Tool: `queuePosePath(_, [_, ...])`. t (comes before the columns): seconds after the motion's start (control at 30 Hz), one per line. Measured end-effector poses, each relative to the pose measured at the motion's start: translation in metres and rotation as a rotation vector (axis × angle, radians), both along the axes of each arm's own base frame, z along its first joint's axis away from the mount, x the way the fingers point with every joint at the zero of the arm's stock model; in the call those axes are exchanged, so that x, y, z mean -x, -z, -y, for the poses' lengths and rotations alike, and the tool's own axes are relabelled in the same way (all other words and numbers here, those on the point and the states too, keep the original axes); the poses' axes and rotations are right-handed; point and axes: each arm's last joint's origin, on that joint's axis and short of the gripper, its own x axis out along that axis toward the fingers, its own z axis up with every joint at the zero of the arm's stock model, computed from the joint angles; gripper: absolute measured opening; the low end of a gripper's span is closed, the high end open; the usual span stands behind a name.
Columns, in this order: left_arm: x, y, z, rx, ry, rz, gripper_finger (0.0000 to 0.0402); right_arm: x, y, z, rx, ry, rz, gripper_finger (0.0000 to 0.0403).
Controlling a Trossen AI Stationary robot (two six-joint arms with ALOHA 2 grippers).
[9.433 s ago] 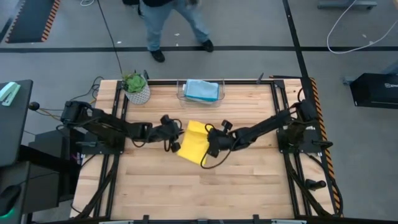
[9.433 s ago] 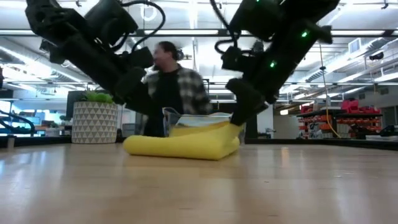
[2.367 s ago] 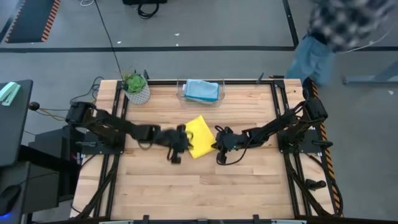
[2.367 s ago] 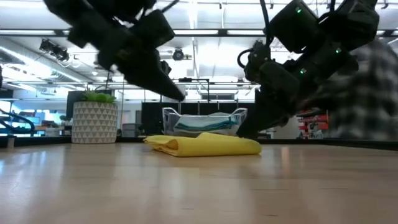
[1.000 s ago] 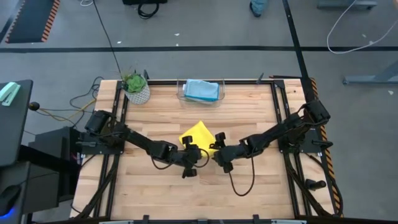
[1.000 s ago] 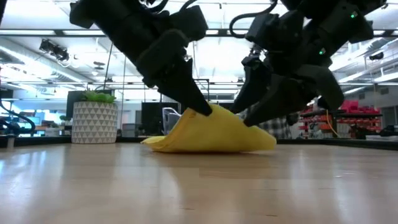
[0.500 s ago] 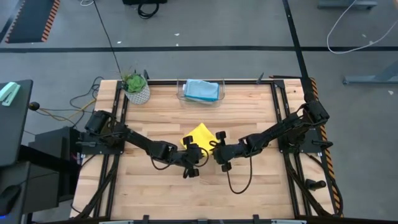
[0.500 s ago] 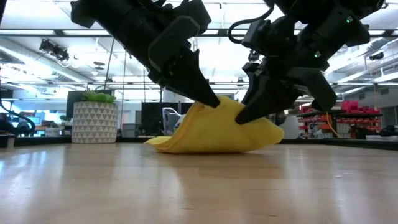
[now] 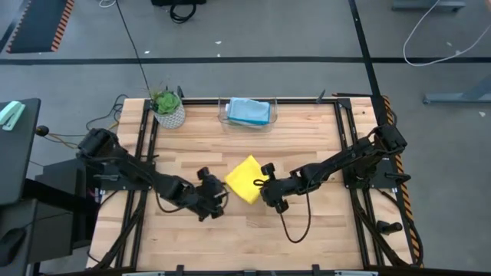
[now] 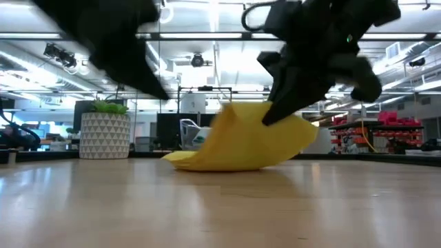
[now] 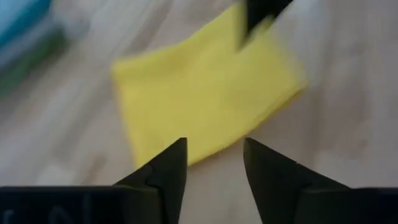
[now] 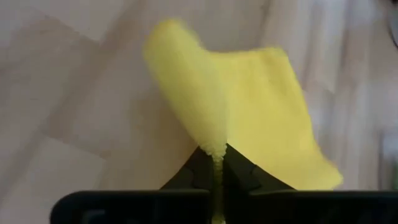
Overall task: Fold microfiber towels
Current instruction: Fold the yellow microfiber cloth
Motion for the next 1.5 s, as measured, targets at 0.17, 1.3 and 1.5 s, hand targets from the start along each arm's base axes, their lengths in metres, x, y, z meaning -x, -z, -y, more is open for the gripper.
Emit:
queuePosePath(0.17, [0.027, 0.060, -0.018, 0.072, -0.118, 0.031, 0.0175, -0.007, -0.014, -0.004, -0.028, -0.094, -0.042, 0.0014])
queuePosePath(1.3, [0.013, 0.118, -0.038, -0.046, -0.073, 0.082, 0.0048, -0.110, 0.003, 0.043, -0.143, -0.318, -0.046, 0.0020])
queuePosePath(1.5, [0.017, 0.114, -0.032, -0.053, -0.042, 0.063, 0.0073, -0.118, 0.015, 0.055, -0.147, -0.291, -0.066, 0.0049])
